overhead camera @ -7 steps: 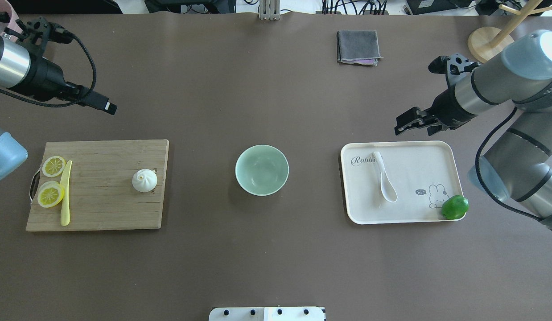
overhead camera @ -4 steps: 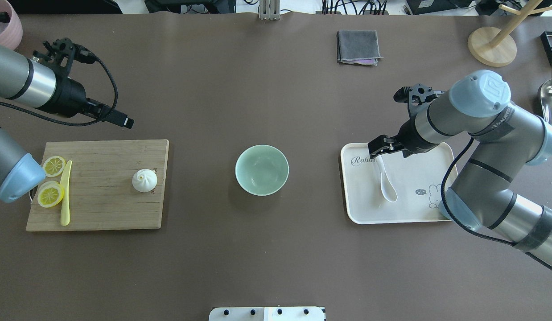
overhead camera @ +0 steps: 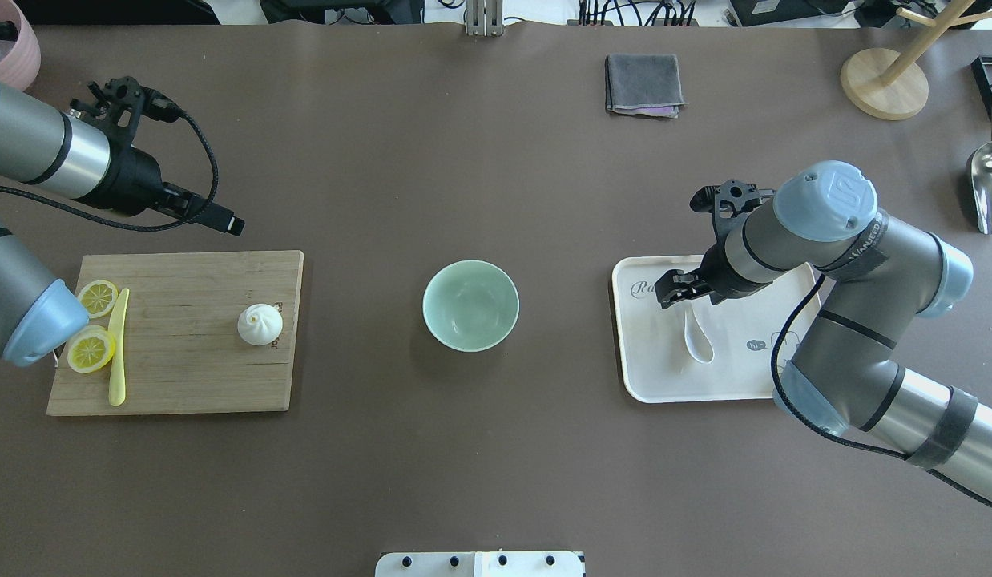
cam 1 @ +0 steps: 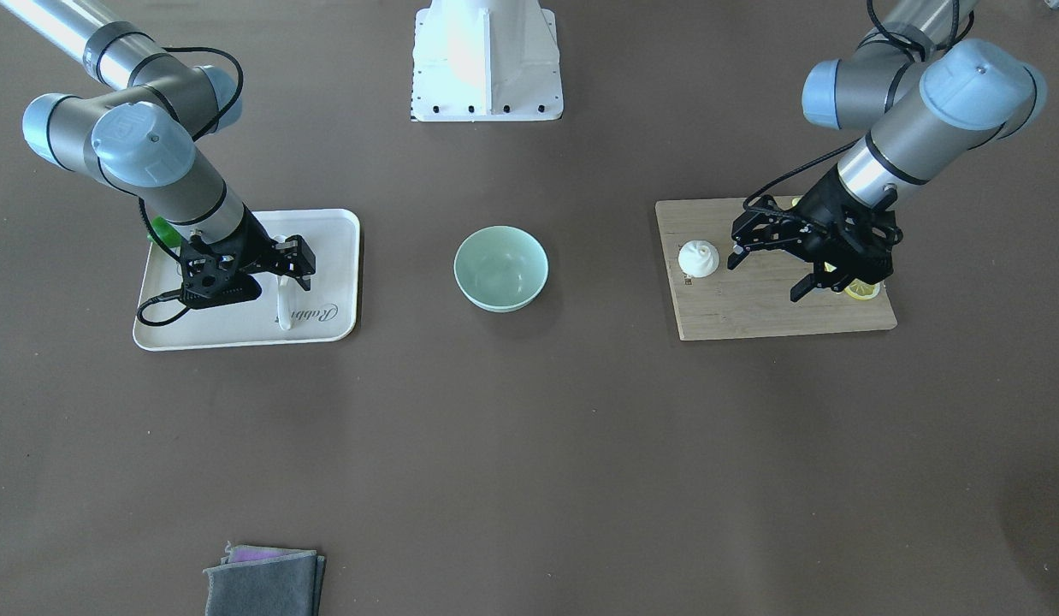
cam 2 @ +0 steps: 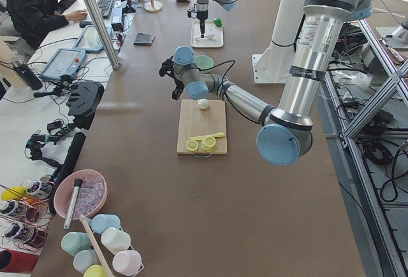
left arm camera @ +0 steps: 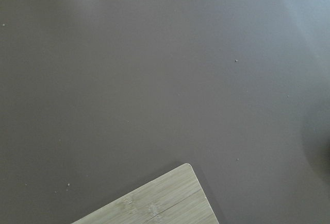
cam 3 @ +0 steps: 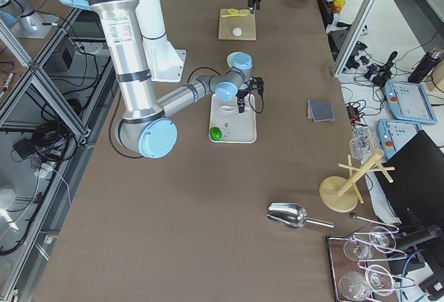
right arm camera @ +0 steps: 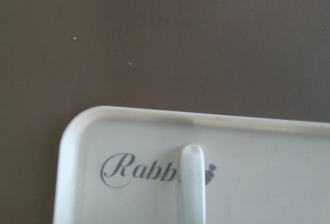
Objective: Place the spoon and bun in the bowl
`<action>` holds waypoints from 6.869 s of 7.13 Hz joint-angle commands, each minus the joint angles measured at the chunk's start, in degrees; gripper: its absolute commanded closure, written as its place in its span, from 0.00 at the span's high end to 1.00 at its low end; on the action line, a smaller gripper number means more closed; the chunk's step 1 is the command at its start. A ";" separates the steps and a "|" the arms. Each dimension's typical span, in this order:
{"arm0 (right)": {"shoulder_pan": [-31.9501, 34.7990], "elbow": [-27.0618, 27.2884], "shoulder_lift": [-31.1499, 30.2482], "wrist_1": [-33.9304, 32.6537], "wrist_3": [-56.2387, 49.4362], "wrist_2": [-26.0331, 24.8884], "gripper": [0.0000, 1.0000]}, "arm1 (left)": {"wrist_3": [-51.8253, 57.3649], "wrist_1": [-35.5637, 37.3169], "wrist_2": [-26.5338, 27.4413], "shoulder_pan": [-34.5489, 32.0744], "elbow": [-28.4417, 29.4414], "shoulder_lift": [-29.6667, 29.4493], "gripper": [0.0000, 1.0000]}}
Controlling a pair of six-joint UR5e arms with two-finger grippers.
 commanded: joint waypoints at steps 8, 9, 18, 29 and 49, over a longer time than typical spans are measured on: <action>1.59 -0.12 1.93 -0.78 0.00 0.21 0.00 | 0.23 -0.10 0.15 0.18 1.70 0.00 0.98; 2.22 0.75 2.37 -1.65 0.09 0.91 0.00 | 0.23 -0.10 0.68 1.23 1.53 0.34 0.98; 4.51 2.87 14.68 -9.22 7.38 4.26 0.00 | -4.87 -4.76 8.86 13.19 1.44 3.95 0.20; -6.38 -11.35 31.80 -5.53 17.49 -15.58 0.00 | -4.61 -3.53 -6.79 3.08 -1.37 3.33 0.00; 16.37 5.42 8.97 -15.02 -7.55 9.97 1.00 | -26.40 -3.97 8.42 19.69 12.34 -22.86 0.98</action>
